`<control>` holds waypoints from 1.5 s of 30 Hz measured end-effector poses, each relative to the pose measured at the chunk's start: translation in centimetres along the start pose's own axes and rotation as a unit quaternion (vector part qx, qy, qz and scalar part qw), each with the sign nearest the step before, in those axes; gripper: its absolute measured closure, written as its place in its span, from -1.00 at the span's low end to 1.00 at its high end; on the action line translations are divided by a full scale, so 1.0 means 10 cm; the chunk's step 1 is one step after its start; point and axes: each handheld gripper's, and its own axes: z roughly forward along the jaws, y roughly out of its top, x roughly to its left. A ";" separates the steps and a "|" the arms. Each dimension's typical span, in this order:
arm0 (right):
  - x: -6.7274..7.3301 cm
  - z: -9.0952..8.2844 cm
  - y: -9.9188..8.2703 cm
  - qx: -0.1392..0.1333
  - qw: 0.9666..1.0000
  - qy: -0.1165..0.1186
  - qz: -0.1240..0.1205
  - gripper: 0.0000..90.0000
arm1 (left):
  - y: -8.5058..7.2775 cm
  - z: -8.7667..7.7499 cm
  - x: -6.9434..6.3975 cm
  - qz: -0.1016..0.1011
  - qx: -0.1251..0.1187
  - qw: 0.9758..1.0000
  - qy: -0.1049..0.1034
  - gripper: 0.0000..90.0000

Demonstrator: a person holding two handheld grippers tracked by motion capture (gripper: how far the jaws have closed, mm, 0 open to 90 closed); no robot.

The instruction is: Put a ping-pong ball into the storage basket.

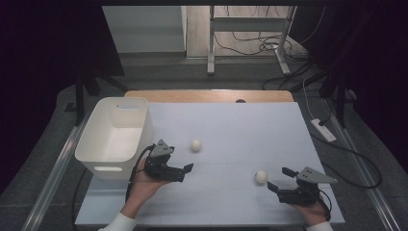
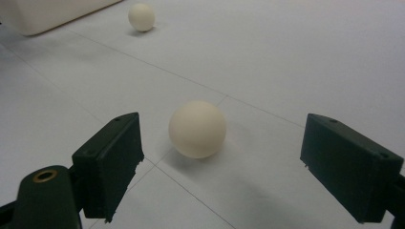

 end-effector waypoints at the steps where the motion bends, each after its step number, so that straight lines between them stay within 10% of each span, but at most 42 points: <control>1: 0.00 0.00 0.00 0.000 1.000 0.000 0.000 -0.68 | 0.01 0.00 0.00 0.000 0.000 1.000 0.000 -0.86; 45: -0.02 0.01 0.00 -0.003 1.000 -0.002 0.008 -0.67 | 0.41 0.35 0.22 -0.031 0.010 0.999 -0.014 -0.85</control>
